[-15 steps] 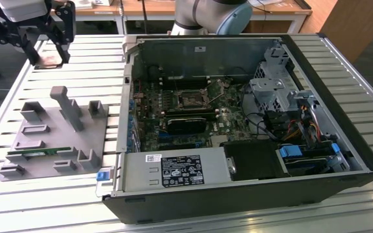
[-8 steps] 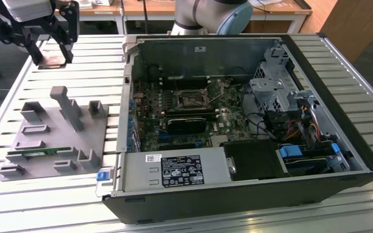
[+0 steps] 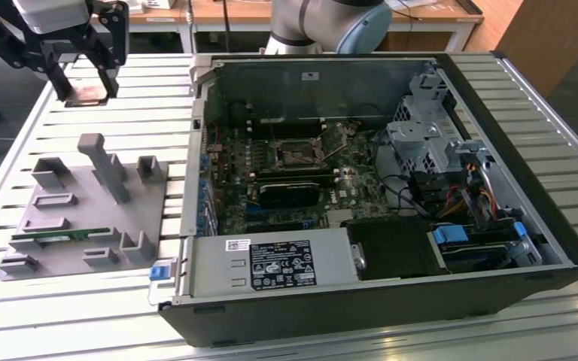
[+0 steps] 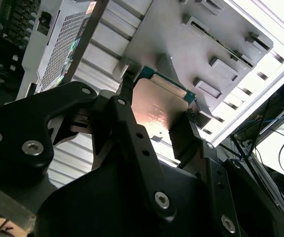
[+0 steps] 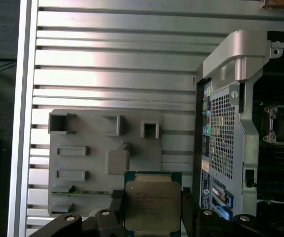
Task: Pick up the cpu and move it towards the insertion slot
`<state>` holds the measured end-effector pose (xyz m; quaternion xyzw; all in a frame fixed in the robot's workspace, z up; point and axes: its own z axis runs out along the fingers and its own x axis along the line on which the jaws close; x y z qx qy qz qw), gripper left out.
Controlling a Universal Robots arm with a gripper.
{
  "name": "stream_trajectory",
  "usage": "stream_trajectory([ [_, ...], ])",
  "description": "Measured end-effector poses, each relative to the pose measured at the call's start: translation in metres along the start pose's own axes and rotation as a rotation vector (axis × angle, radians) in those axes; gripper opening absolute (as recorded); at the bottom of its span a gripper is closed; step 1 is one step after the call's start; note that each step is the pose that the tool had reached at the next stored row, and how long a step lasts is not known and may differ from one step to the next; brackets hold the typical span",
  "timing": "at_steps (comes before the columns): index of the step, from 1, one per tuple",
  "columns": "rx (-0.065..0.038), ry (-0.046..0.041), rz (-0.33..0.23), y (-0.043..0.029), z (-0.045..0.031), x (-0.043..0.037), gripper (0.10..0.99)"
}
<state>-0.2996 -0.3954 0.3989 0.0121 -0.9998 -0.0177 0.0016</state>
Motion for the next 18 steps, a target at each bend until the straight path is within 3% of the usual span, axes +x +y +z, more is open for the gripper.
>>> stream_trajectory([
  [18,0.000,0.0005,0.000,-0.0004,-0.0001,-0.0177,0.545],
])
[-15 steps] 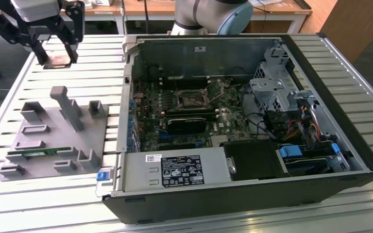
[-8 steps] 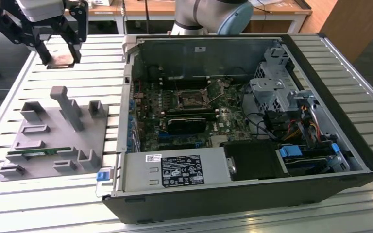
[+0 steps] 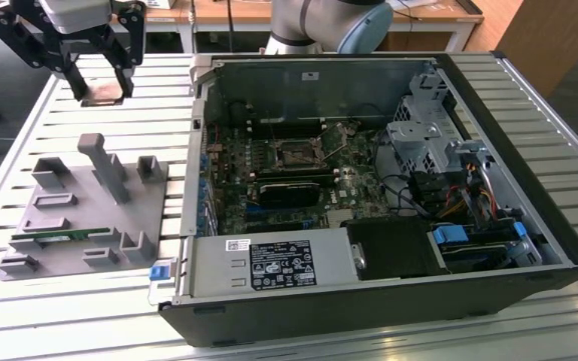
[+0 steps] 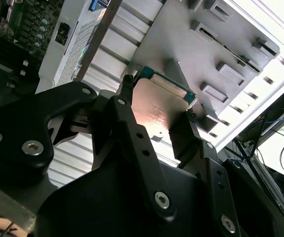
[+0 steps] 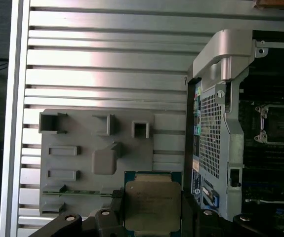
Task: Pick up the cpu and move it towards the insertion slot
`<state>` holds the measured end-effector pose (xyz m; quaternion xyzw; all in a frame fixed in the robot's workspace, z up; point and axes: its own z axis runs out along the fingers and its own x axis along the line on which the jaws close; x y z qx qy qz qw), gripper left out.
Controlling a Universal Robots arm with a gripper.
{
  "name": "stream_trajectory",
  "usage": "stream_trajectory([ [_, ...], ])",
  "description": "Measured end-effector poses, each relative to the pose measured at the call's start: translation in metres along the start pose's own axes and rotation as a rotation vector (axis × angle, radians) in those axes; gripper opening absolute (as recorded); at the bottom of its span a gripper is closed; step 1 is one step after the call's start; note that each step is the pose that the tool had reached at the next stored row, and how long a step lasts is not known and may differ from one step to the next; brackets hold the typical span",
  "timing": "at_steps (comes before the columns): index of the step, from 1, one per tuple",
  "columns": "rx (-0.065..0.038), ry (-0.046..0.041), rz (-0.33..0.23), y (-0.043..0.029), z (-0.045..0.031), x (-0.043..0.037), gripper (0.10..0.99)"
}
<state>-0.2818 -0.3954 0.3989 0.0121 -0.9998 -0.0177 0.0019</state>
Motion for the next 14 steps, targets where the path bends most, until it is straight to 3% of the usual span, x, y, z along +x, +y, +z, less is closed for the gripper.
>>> stream_trajectory([
  [14,0.000,0.0007,0.000,-0.0003,-0.0001,-0.0151,0.545],
])
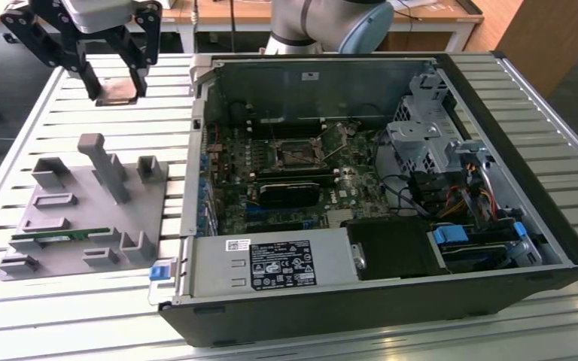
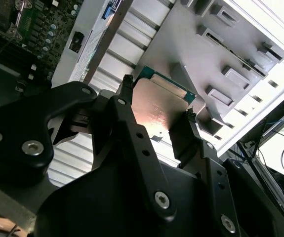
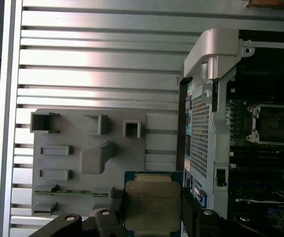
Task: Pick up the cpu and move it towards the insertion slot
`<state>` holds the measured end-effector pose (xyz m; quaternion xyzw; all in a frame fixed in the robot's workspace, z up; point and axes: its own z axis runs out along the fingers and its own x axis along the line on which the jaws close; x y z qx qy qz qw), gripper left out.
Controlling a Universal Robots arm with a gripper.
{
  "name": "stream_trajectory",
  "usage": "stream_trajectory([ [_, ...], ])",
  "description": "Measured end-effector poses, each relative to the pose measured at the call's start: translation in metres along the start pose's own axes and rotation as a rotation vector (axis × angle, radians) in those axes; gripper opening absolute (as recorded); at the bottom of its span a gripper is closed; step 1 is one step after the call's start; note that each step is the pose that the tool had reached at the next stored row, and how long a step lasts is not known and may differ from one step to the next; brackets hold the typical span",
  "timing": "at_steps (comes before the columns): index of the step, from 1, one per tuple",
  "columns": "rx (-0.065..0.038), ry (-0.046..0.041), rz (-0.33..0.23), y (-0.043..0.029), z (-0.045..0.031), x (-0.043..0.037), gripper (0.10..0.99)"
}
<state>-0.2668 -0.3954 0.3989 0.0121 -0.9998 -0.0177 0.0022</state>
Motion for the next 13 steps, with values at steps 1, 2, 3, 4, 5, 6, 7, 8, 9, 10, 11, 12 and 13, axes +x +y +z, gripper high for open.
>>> stream_trajectory([
  [1,0.000,0.0000,0.000,0.0000,0.0000,-0.0008,0.545],
  [2,0.000,0.0000,0.000,0.0000,0.0000,-0.0015,0.545],
  [3,0.000,0.0000,0.000,-0.0001,0.0000,-0.0021,0.545],
  [4,0.000,-0.0001,0.000,-0.0001,0.0000,-0.0027,0.545],
  [5,0.000,-0.0001,0.000,-0.0001,0.0000,-0.0033,0.545],
  [6,0.000,-0.0001,0.000,-0.0001,0.0000,-0.0039,0.545],
  [7,0.000,0.0000,0.000,-0.0001,0.0000,-0.0045,0.545],
  [8,0.000,0.0000,0.000,-0.0001,0.0000,-0.0049,0.545],
  [9,0.000,-0.0001,0.000,-0.0001,0.0000,-0.0054,0.545],
  [10,0.000,-0.0001,0.000,-0.0001,0.0000,-0.0059,0.545],
  [11,0.000,-0.0001,0.000,-0.0001,0.0000,-0.0063,0.545],
  [12,0.000,0.0000,0.000,-0.0002,0.0000,-0.0068,0.545],
  [13,0.000,-0.0001,0.000,-0.0002,0.0000,-0.0073,0.545],
])
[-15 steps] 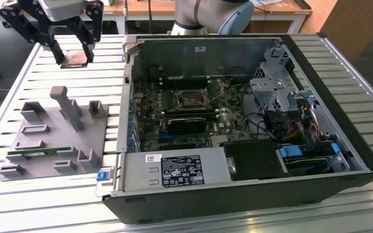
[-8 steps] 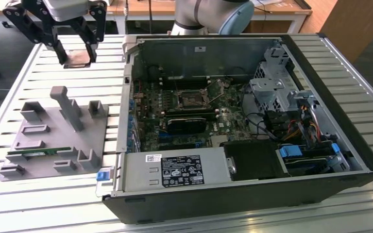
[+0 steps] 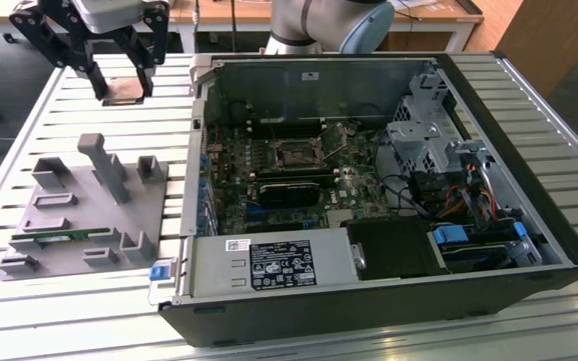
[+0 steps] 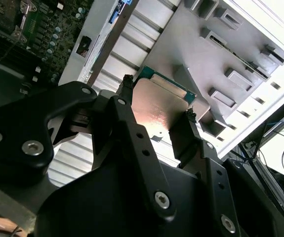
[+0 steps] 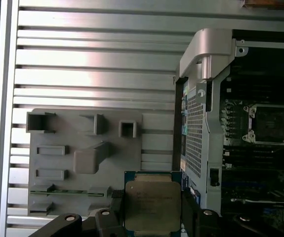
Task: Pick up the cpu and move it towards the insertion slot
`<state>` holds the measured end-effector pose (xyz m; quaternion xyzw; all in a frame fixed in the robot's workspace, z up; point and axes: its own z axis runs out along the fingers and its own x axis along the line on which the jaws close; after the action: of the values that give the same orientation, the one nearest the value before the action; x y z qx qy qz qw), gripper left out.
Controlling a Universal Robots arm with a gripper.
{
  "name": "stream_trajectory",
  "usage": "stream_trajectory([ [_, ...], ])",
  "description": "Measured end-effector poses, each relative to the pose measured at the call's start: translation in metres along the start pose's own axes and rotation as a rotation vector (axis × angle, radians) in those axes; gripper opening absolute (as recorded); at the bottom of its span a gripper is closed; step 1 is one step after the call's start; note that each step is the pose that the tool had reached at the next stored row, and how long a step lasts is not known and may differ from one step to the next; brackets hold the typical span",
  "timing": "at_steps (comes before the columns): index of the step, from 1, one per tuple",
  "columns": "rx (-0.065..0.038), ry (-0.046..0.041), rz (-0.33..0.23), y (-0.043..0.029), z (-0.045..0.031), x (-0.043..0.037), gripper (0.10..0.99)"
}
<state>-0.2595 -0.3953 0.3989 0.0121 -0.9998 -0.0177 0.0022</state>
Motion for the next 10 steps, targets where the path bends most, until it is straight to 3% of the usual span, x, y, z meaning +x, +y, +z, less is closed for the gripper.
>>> stream_trajectory([
  [10,0.000,0.0000,0.000,0.0000,0.0000,-0.0062,0.545],
])
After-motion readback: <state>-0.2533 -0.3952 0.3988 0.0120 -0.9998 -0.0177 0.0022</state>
